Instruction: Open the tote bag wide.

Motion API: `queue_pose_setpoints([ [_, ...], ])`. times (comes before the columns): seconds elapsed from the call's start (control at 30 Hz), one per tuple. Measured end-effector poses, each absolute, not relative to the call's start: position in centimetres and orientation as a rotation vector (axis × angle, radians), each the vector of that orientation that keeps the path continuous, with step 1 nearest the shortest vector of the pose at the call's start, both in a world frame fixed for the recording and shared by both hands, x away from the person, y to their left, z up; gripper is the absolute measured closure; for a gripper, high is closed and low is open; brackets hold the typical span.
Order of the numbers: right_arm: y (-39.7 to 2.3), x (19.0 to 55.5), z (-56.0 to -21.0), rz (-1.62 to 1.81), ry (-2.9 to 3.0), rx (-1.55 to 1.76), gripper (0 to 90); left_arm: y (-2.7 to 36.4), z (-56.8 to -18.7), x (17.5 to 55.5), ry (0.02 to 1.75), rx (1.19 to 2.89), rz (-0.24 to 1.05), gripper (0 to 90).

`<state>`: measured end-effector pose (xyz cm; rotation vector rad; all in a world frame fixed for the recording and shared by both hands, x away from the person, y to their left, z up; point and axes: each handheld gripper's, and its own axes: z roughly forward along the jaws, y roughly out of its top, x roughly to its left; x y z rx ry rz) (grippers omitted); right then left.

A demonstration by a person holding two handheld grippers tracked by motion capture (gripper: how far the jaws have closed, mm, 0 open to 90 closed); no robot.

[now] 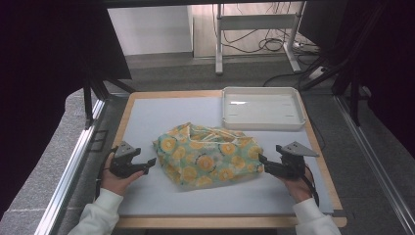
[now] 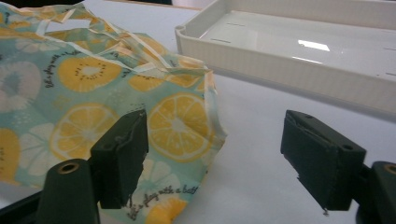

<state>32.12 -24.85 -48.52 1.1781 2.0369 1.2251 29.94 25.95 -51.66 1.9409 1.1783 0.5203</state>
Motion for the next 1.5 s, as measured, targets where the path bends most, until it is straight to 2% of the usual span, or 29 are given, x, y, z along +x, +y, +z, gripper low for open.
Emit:
queue_pose_setpoints([
  [0.23, -25.3, 33.1, -49.4, 1.220, 2.075, 1.202, 25.9, 25.4, -51.8, 30.3, 1.185, 1.973, 0.514, 28.0],
  [0.6, -25.6, 32.1, -49.3, 1.204, 2.086, 1.179, 26.5, 24.6, -49.6, 29.6, 1.156, 1.947, 0.526, 31.1],
  [0.87, -25.4, 31.8, -49.2, 1.201, 2.082, 1.173, 26.9, 24.8, -48.4, 29.0, 1.137, 1.926, 0.498, 31.8],
  [1.5, -24.7, 32.0, -49.0, 1.201, 2.084, 1.159, 26.5, 24.6, -46.6, 30.3, 1.114, 1.905, 0.440, 31.2],
])
